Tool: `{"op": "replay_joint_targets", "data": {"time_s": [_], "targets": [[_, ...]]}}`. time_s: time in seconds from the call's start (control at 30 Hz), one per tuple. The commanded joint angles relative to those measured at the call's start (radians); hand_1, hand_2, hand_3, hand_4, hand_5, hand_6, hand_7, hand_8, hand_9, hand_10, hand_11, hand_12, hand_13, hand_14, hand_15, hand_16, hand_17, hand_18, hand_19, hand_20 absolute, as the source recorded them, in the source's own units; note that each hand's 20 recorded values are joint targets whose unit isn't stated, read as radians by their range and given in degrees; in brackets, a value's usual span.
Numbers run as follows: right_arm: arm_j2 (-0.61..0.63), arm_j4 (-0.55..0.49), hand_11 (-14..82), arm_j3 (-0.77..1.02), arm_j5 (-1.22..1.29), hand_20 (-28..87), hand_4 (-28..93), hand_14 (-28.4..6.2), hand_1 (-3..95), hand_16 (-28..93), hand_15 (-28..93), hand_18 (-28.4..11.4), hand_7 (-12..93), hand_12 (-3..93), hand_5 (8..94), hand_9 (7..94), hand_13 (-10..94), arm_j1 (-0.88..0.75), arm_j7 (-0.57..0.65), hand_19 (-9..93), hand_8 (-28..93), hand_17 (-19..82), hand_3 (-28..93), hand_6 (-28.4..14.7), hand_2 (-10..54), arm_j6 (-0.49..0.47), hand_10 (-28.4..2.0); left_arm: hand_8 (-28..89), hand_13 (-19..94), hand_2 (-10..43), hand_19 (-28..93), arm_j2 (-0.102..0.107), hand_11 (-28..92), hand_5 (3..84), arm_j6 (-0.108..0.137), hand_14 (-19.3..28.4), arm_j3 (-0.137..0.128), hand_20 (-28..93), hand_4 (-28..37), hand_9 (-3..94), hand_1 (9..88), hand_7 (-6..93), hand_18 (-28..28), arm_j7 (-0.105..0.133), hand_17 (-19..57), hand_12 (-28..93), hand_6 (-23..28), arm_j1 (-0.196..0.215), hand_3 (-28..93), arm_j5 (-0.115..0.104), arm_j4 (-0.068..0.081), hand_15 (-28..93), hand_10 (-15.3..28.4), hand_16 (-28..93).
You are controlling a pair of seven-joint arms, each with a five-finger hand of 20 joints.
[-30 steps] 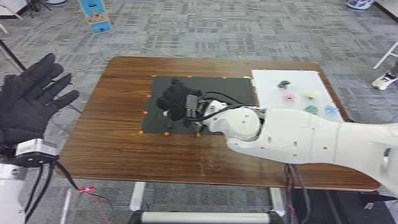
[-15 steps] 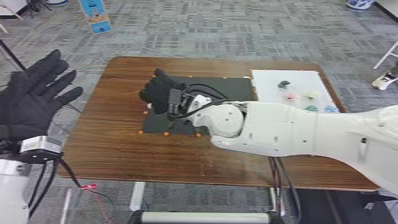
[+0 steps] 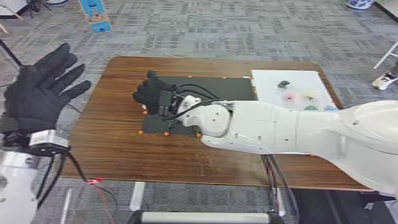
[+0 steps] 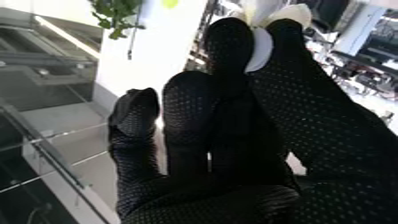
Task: Arrange flowers
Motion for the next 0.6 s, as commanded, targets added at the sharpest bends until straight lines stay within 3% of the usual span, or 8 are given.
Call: {"op": "replay_joint_targets", "data": {"time_s": [0.03,0.37,0.6], "targets": [[-0.020,0.024,24.3,0.015,-0.030,58,-28,-5.2,51.5,47,71,-19.1,39,52.5,77.9,78.0,60,-0.010,0.017,82,-6,28,77,6.4,-9.5,-0.040,-5.3,-9,18,-8.1,39,0.011,12,26.8,-0.004,13.0,0.015,9,-28.3,21.8,23.6,15.6,22.4,0.004,-11.4,17,2.2,-0.027,62,0.002,0.008,10,9.7,6],[0.003,-0.004,20.0,0.061,-0.060,58,-28,-6.1,49.2,43,73,-18.7,36,51.3,71.0,74.2,57,-0.034,0.010,81,-7,26,72,6.7,-9.5,-0.172,-5.2,-8,18,-8.1,39,0.010,12,26.8,-0.005,12.9,0.017,9,-28.3,21.7,23.5,15.4,22.4,0.003,-11.4,17,2.1,-0.032,62,0.001,0.011,10,9.7,6],[0.006,-0.005,23.2,0.064,-0.065,58,-28,-6.7,47.0,37,76,-18.7,37,45.5,66.0,70.4,55,-0.035,0.007,80,-8,25,70,6.0,-9.5,-0.187,-5.6,-8,18,-8.0,39,0.009,12,26.8,-0.004,13.0,0.020,9,-28.3,21.7,23.5,15.3,22.4,0.004,-11.4,17,2.2,-0.035,62,0.001,0.012,10,9.6,6]]}}
